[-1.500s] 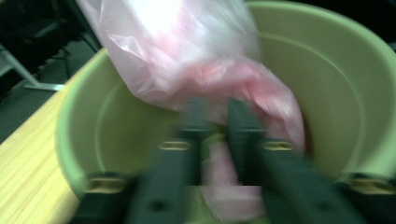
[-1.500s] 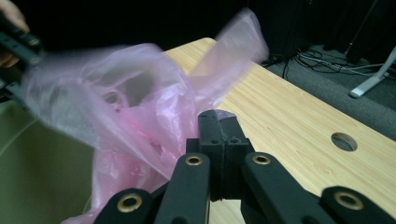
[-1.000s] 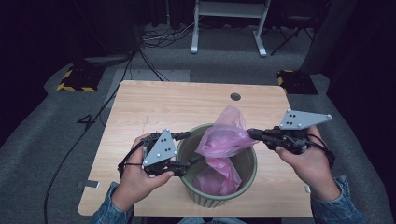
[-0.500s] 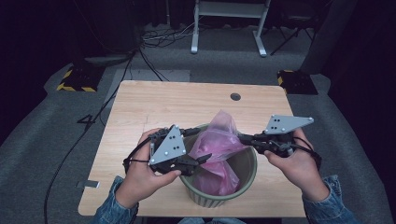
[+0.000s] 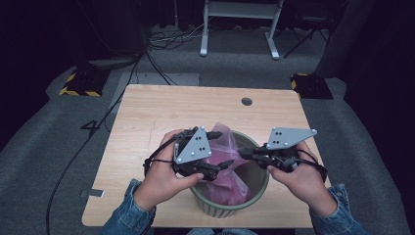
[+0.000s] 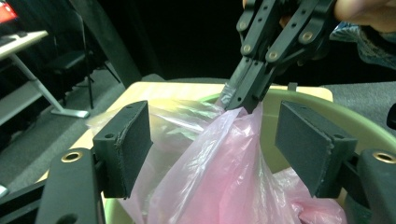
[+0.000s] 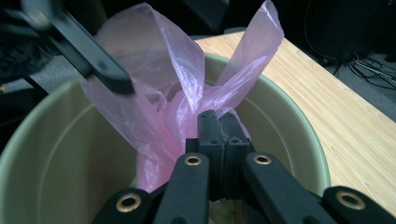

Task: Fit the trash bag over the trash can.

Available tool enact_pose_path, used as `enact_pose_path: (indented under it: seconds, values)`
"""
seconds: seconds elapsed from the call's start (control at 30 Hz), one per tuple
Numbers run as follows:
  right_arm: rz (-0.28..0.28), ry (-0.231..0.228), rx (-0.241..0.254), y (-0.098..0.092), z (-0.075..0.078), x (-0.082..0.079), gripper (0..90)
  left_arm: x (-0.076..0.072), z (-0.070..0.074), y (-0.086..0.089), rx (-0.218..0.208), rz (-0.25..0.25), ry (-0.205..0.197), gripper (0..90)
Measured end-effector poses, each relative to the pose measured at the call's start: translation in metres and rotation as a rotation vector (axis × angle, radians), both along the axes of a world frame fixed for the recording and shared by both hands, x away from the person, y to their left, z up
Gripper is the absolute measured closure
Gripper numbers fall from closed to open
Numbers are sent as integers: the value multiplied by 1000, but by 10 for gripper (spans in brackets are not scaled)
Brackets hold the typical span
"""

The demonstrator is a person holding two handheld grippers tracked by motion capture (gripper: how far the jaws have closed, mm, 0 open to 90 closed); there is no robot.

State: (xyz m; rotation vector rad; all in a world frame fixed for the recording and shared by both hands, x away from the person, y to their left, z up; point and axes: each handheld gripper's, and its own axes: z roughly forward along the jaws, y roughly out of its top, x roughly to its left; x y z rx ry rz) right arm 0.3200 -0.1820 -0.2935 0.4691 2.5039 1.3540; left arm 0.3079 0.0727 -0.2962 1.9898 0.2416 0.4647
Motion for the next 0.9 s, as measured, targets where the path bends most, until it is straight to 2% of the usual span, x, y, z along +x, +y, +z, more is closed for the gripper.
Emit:
enact_pose_path:
  seconds: [0.03,0.07,0.17,0.23,0.3,0.33,0.37,0.5,0.7,0.8,0.9]
  values:
    - [3,2,10,0,0,0,900,1,-1,-1,9,-1,10,296]
    - [6,3,20,0,0,0,900,2,-3,-1,18,-4,24,358]
    - [8,5,38,0,1,0,891,4,-7,-2,60,-13,24,587]
    - [12,3,40,1,1,0,837,4,-8,-2,86,-19,27,731]
    - [1,-12,37,0,0,1,748,3,-8,0,96,-24,30,870]
    - [-1,-18,41,0,0,1,684,3,-8,1,95,-21,36,898]
    - [-1,-22,45,-1,0,2,634,2,-8,2,91,-17,41,900]
    - [-19,-31,72,-7,0,4,526,2,-7,7,68,9,41,900]
    - [-53,-47,96,-21,4,4,499,3,-8,10,59,12,38,900]
    - [-72,-66,61,-26,6,6,474,3,-9,9,58,1,33,900]
    - [-61,-54,54,-24,6,8,473,1,-9,7,65,-19,26,900]
